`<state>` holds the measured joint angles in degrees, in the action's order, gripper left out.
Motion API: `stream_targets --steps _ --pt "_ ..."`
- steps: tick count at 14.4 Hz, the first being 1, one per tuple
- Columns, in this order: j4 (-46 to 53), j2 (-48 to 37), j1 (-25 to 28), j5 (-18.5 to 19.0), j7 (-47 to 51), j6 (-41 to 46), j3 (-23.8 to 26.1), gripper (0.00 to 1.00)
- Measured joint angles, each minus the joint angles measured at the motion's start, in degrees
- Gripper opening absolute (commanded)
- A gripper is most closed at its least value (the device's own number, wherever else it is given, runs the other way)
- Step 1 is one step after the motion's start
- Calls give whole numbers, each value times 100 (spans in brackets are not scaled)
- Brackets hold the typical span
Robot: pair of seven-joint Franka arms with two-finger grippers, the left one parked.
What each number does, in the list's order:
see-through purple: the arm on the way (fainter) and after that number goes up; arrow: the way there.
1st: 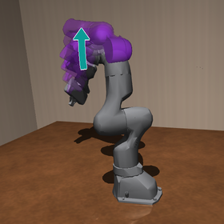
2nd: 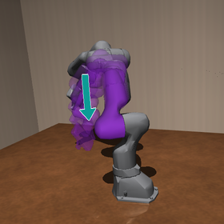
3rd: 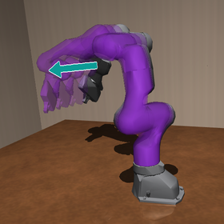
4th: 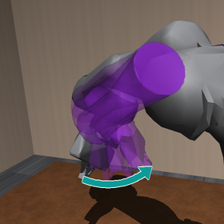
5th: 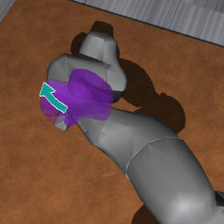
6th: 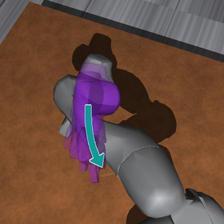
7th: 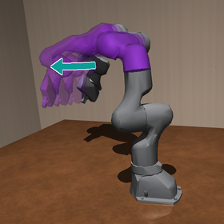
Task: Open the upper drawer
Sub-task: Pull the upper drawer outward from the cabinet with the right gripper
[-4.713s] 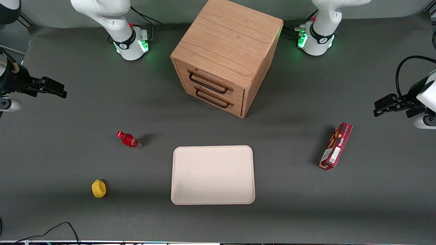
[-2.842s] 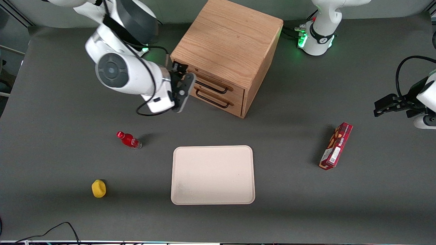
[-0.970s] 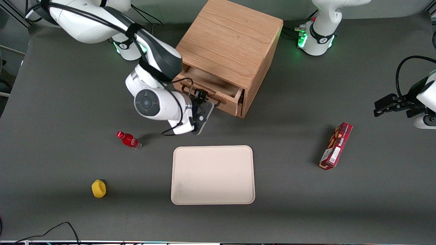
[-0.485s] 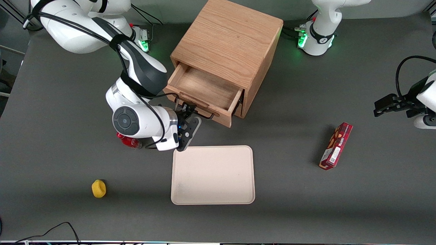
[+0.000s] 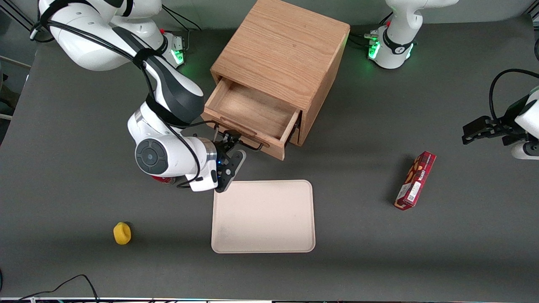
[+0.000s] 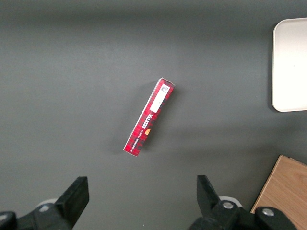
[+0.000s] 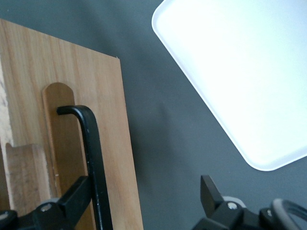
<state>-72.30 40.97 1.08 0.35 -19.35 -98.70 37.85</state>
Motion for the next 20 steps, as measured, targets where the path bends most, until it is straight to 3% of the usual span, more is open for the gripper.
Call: stream_targets --steps 5,20 --pt "1 146 166 347 0 -62 1 100" --pt "698 498 160 482 -207 -152 -460 100"
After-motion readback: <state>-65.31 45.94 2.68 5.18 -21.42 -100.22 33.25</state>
